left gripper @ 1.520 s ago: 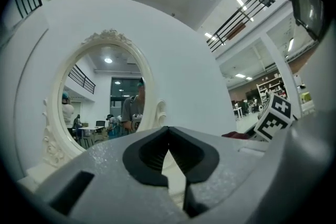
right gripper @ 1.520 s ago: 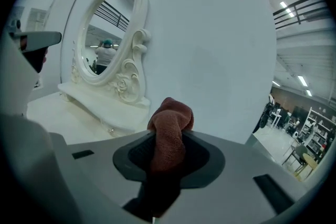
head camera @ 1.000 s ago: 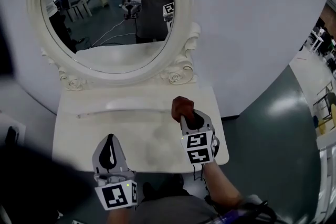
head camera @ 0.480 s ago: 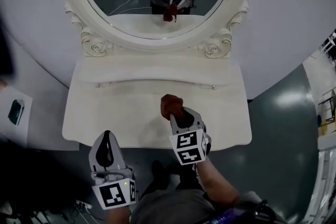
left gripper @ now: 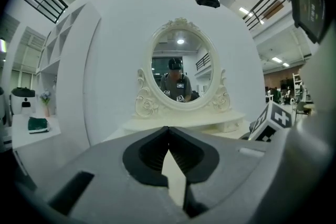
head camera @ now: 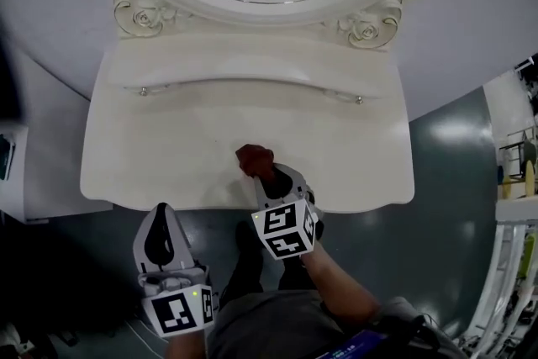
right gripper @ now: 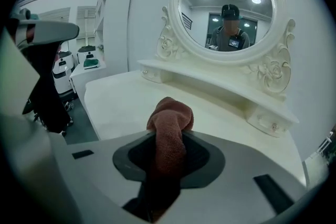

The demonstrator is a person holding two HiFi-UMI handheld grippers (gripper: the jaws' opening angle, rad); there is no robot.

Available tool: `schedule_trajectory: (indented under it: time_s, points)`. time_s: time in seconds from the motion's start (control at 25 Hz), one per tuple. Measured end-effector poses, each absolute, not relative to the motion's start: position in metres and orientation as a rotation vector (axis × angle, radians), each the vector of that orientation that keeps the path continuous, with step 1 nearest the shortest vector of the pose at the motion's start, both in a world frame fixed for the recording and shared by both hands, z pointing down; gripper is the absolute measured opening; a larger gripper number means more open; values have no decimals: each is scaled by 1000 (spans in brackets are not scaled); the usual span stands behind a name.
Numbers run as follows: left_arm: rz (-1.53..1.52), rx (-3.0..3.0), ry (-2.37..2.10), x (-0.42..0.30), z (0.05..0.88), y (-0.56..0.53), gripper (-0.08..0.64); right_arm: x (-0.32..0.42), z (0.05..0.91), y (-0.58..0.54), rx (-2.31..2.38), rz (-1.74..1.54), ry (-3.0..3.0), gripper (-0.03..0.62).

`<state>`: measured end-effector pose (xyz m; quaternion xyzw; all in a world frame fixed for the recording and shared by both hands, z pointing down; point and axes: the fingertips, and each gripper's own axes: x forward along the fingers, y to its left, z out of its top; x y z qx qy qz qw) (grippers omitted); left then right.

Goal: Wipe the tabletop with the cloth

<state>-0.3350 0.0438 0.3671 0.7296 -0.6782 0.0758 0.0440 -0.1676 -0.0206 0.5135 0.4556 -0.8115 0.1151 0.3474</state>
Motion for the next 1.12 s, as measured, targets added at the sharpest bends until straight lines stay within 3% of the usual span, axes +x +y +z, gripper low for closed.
schedule_trajectory:
  time_s: [0.48, 1.12]
  points:
    - [316, 2220, -2027, -339, 398, 31, 11, -172, 552, -13, 1165, 326, -2066, 103]
    - [365, 2385, -1854, -255, 400, -2, 11, -92, 554, -6, 1282, 415, -2028, 103]
